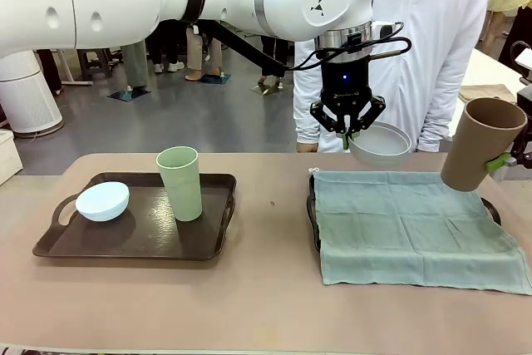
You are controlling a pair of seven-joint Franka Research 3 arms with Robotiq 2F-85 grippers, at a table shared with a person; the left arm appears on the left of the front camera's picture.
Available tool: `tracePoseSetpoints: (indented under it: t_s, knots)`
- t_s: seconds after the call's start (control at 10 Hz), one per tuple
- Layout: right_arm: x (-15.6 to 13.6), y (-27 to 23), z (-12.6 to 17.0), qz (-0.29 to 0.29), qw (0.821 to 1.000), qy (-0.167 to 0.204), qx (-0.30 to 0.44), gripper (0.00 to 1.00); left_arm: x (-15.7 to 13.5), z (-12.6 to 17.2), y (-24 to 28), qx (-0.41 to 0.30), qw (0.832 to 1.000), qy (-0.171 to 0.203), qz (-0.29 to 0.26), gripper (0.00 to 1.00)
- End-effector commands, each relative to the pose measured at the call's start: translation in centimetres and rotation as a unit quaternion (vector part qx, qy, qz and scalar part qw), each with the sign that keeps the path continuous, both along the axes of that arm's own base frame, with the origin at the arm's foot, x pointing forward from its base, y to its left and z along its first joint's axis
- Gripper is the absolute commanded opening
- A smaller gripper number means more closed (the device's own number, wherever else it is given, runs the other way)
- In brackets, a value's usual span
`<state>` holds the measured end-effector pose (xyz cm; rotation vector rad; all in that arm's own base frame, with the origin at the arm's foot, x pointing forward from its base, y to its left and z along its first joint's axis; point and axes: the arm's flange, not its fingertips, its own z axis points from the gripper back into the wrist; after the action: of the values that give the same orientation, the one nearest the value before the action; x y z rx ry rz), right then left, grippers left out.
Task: Set up a tray with a mat and arrange the tableware.
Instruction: Place the Picnic Bowl and Reusable plastic cup back onto the Handle tray in front of the human's position.
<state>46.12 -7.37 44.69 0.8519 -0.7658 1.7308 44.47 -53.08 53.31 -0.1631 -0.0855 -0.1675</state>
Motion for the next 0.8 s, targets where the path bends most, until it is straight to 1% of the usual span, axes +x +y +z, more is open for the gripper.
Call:
tracePoseSetpoints:
  t_s: [0.0,0.4,0.5,0.7]
  knots:
    - [0.3,0.1,0.2,-0.005,1.000,0.003,-0.005,0.81,0.2,0.4,0.0,-0.008,1.000,-0.002,-0.002,0.00]
    - [0.3,0.1,0.2,-0.005,1.000,0.003,-0.005,0.81,0.2,0.4,0.0,-0.008,1.000,-0.002,-0.002,0.00]
    - [0.0,0.0,0.0,0.000,1.000,0.000,0.000,0.85,0.0,0.0,0.0,0.000,1.000,0.000,0.000,0.04]
    - [2.0,-0.5,-3.1,0.040,0.999,0.009,0.035,0.85,1.6,-3.4,0.9,0.008,1.000,0.001,-0.024,0.04]
